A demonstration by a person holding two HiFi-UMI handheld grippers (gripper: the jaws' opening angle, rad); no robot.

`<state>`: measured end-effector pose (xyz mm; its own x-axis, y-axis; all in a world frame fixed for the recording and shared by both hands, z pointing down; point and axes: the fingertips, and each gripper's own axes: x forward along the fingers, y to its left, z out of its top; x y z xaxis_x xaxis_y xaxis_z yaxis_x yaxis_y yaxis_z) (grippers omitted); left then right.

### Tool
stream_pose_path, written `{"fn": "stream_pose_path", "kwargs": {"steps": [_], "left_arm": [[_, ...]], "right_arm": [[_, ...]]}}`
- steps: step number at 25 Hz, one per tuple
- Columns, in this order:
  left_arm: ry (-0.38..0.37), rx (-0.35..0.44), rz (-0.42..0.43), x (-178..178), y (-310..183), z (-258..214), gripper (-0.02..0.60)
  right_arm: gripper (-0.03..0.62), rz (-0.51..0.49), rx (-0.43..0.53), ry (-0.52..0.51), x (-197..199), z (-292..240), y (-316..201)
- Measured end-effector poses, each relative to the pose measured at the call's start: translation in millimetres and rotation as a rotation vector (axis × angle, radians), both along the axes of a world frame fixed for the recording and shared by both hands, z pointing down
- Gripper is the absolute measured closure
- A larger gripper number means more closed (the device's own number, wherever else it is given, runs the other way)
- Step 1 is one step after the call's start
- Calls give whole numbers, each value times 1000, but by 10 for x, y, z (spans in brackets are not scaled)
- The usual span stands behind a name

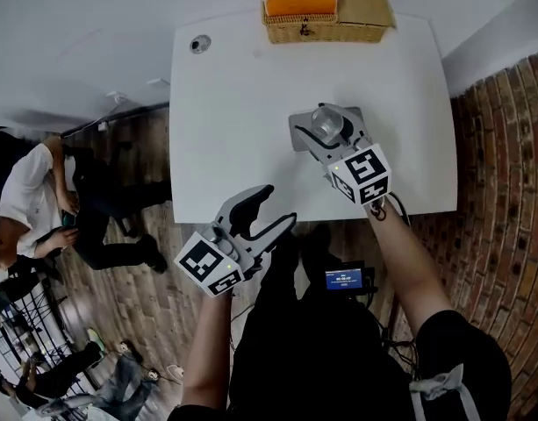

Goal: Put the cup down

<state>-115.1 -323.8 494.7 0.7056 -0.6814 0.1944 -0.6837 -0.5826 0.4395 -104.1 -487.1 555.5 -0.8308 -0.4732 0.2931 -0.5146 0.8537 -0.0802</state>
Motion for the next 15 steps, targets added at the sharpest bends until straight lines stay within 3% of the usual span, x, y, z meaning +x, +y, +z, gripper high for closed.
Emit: {"fn": "stream_pose_path", "kwargs": {"steps": [15], "left_arm": [[-7, -33, -30, -233, 68, 69, 319]], "right_arm": [[310, 7, 84, 30, -281, 157, -46]]}}
